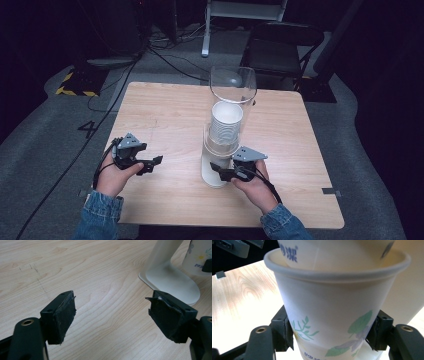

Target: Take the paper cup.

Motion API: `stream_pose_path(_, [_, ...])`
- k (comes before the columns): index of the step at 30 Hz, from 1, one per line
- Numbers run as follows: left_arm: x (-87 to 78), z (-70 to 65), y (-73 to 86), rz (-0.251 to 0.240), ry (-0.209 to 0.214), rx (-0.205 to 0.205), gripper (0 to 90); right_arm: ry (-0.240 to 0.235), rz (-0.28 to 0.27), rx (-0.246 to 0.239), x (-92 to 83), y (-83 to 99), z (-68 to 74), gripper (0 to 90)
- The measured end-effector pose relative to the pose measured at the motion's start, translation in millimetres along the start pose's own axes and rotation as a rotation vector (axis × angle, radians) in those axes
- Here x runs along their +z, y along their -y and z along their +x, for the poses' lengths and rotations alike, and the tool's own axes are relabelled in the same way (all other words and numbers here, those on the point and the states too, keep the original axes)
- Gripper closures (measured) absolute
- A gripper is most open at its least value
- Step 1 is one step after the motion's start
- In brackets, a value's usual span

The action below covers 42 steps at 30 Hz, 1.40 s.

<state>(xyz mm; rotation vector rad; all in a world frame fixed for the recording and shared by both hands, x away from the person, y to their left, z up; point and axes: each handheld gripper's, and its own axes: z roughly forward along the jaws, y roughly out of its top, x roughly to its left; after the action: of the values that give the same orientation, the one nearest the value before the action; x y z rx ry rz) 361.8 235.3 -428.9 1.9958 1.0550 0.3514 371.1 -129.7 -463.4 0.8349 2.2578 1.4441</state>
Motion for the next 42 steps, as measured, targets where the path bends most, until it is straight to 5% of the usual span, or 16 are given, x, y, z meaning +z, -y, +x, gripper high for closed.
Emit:
stream_pose_path(20, [3.6, 2.3, -1.0, 0.002, 0.007, -0.004, 21.1, -0.004, 0.079, -0.01, -6.4, 10.5, -1.2, 34.4])
stream_pose_path(37, [16.3, 0.7, -11.2, 0.004, 0.027, 0.021, 21.1, 0.083, 0.101, -0.002, -35.9, 16.7, -19.8, 34.4])
stream_pose_path(42, [19.4, -0.2, -13.2, 0.004, 0.034, 0.021, 21.0, 0.152, 0.127, -0.007, -46.5, 20.2, -33.1, 34.4])
